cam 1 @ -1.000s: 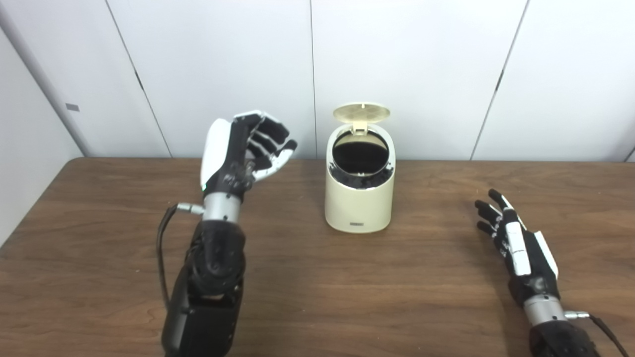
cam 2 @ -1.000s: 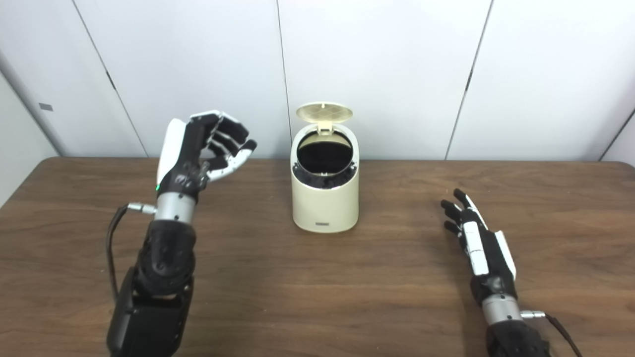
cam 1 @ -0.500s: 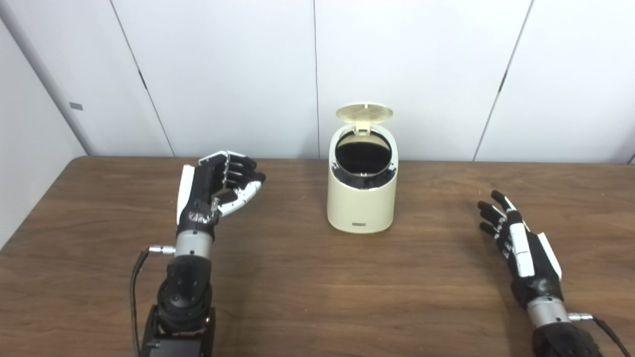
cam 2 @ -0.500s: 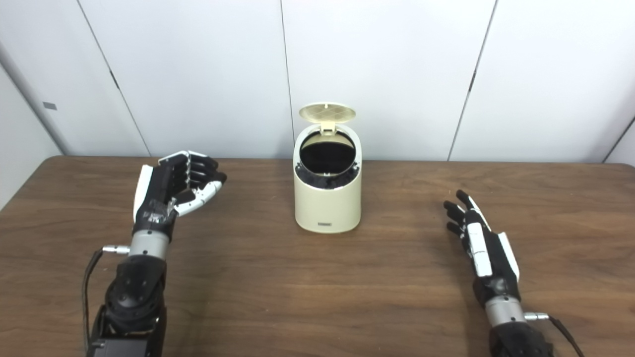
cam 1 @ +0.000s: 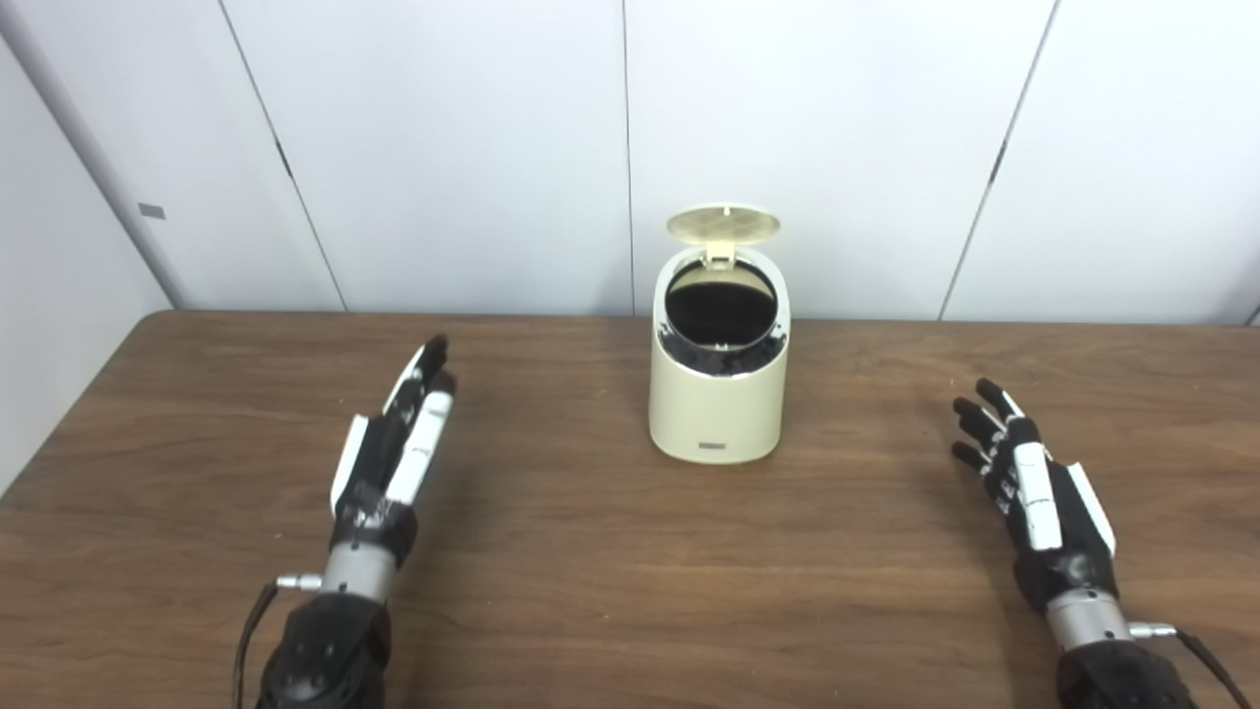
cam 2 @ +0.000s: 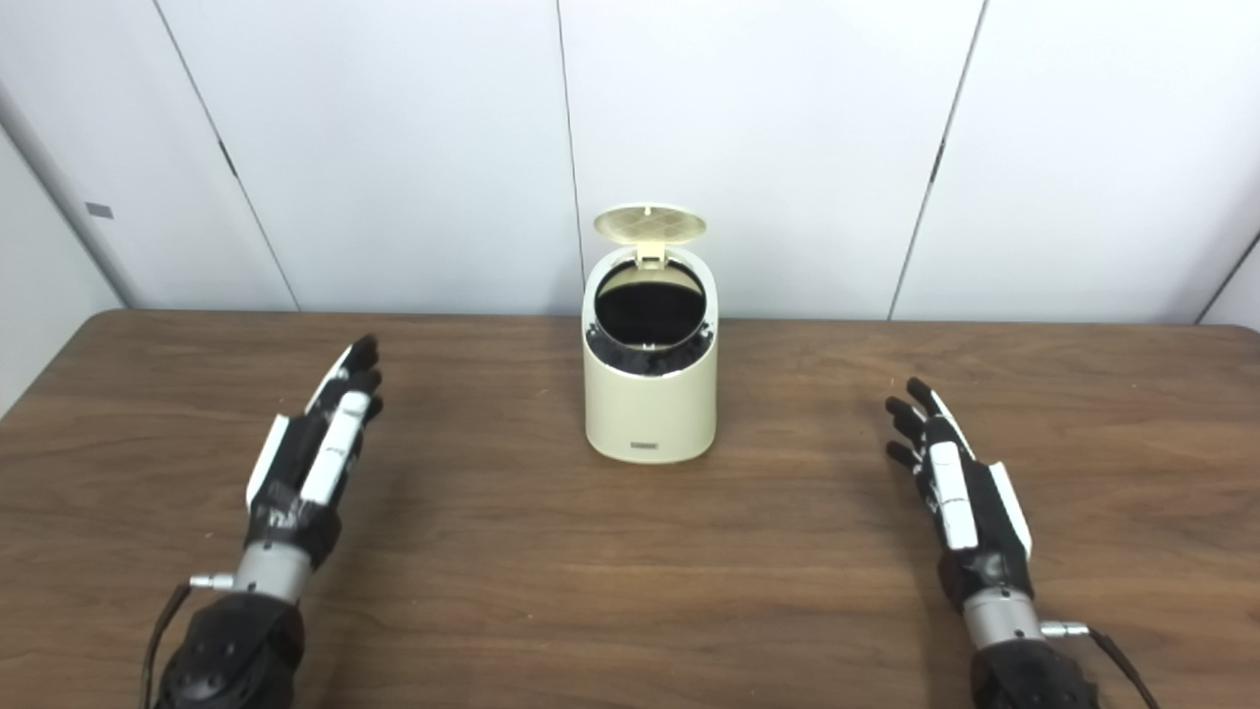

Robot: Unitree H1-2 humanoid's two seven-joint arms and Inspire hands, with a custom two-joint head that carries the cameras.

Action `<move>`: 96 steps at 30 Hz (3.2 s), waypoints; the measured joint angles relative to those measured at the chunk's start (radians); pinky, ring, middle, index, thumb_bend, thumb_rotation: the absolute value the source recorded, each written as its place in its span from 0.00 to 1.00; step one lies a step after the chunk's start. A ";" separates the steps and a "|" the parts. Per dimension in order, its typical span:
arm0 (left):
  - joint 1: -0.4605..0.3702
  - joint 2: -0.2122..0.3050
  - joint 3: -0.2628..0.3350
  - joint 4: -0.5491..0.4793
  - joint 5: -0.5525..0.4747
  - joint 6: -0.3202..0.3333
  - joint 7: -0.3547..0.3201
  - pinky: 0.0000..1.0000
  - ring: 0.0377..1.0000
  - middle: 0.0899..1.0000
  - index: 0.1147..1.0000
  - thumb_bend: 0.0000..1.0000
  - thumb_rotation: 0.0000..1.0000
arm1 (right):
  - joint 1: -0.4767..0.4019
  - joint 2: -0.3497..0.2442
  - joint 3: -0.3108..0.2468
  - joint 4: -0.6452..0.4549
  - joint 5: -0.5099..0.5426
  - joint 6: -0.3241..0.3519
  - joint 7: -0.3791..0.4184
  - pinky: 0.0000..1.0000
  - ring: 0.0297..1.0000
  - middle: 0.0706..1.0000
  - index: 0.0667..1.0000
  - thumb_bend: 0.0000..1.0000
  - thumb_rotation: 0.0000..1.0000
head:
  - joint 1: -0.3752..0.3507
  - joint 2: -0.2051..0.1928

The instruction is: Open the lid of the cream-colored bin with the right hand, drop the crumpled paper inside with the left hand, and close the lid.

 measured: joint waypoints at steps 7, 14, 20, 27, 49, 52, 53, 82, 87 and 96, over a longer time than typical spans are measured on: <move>0.027 -0.011 0.007 0.024 -0.031 -0.065 0.009 1.00 1.00 1.00 1.00 0.54 1.00 | 0.000 -0.005 0.000 0.001 0.002 -0.010 0.008 0.96 1.00 0.99 0.99 0.60 1.00 | -0.002 0.005; 0.029 -0.005 0.001 0.032 -0.028 -0.065 0.010 1.00 1.00 1.00 1.00 0.51 1.00 | -0.005 -0.008 -0.010 0.016 0.023 -0.025 0.036 1.00 1.00 1.00 1.00 0.64 1.00 | -0.011 0.011; 0.031 -0.007 0.001 0.074 -0.026 -0.077 0.019 1.00 1.00 1.00 1.00 0.50 1.00 | -0.027 -0.025 -0.022 0.040 0.042 -0.022 0.052 1.00 1.00 1.00 1.00 0.65 1.00 | -0.018 0.015; 0.032 -0.007 -0.005 0.104 -0.022 -0.102 0.023 1.00 1.00 1.00 1.00 0.51 1.00 | -0.088 -0.043 -0.022 0.035 0.033 -0.003 0.053 1.00 1.00 1.00 0.99 0.65 1.00 | -0.028 0.021; 0.050 -0.018 -0.004 0.131 -0.042 -0.141 0.039 1.00 1.00 1.00 1.00 0.49 1.00 | -0.292 -0.078 0.093 -0.103 -0.163 0.143 0.067 0.93 0.95 0.94 0.90 0.58 1.00 | -0.055 0.012; 0.050 -0.021 -0.003 0.132 -0.062 -0.142 0.038 1.00 1.00 1.00 1.00 0.49 1.00 | -0.345 -0.078 0.118 -0.140 -0.185 0.192 0.082 0.94 0.97 0.94 0.92 0.54 1.00 | -0.066 0.006; 0.050 -0.021 -0.003 0.134 -0.066 -0.145 0.037 1.00 1.00 1.00 1.00 0.49 1.00 | -0.363 -0.078 0.123 -0.146 -0.191 0.207 0.087 0.95 0.97 0.95 0.92 0.55 1.00 | -0.071 0.006; 0.056 -0.003 -0.023 0.138 -0.078 -0.139 0.029 1.00 1.00 1.00 1.00 0.47 1.00 | -0.559 -0.142 0.345 -0.152 -0.515 0.282 0.254 0.86 0.92 0.93 0.92 0.59 1.00 | -0.109 -0.003; 0.057 0.001 -0.024 0.138 -0.078 -0.140 0.022 1.00 1.00 1.00 1.00 0.46 1.00 | -0.559 -0.151 0.390 -0.178 -0.599 0.283 0.280 0.87 0.94 0.93 0.91 0.59 1.00 | -0.106 -0.005; 0.058 0.001 -0.031 0.138 -0.066 -0.142 0.020 1.00 1.00 1.00 1.00 0.48 1.00 | -0.578 -0.147 0.404 -0.181 -0.647 0.282 0.313 0.91 0.98 0.93 0.91 0.62 1.00 | -0.101 0.002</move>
